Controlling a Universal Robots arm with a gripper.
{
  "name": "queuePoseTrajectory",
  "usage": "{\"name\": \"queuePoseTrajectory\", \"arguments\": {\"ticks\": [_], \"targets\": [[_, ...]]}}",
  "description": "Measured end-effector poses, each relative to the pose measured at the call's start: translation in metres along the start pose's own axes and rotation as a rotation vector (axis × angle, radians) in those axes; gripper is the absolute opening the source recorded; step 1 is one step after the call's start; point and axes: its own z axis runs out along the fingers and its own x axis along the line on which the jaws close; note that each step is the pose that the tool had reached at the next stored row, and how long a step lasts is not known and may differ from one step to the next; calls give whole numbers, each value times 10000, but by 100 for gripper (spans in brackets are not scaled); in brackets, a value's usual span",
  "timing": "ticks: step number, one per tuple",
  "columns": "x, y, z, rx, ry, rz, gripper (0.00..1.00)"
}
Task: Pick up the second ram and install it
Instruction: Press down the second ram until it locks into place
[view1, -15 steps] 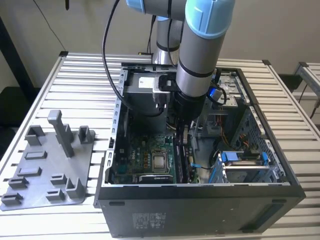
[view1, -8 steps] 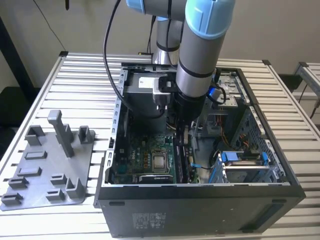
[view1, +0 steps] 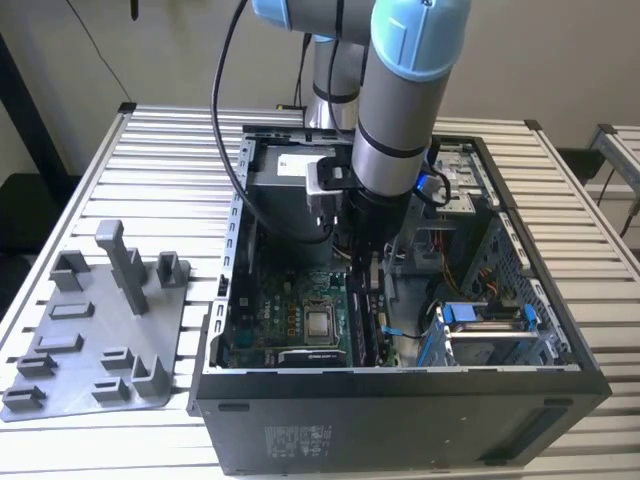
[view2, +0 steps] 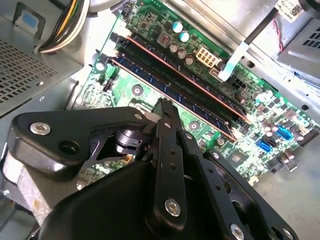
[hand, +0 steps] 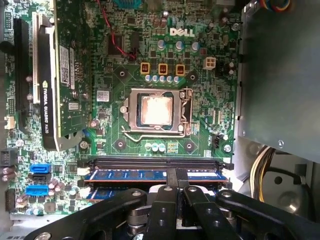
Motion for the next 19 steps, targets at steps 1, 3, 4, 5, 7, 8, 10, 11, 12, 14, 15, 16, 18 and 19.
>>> {"name": "queuePoseTrajectory", "arguments": {"ticks": [1,3,4,5,7,8,10,11,12,14,15,16,18,19], "targets": [[1,0,14,-2,4,-69,11],[3,0,39,26,8,-224,11],[4,-1,49,52,9,-267,11],[5,-1,61,65,-1,-283,11],[14,-3,92,73,-59,-257,11],[16,-4,110,77,-69,-184,11],[19,-6,145,87,-74,-33,11],[20,-7,163,90,-74,14,11],[21,-8,182,93,-75,49,11],[25,-8,212,92,-63,109,11],[25,-9,231,96,-65,138,11],[28,-8,248,97,-60,159,11],[28,-9,259,96,-57,165,11],[22,-10,233,100,-69,166,11]]}}
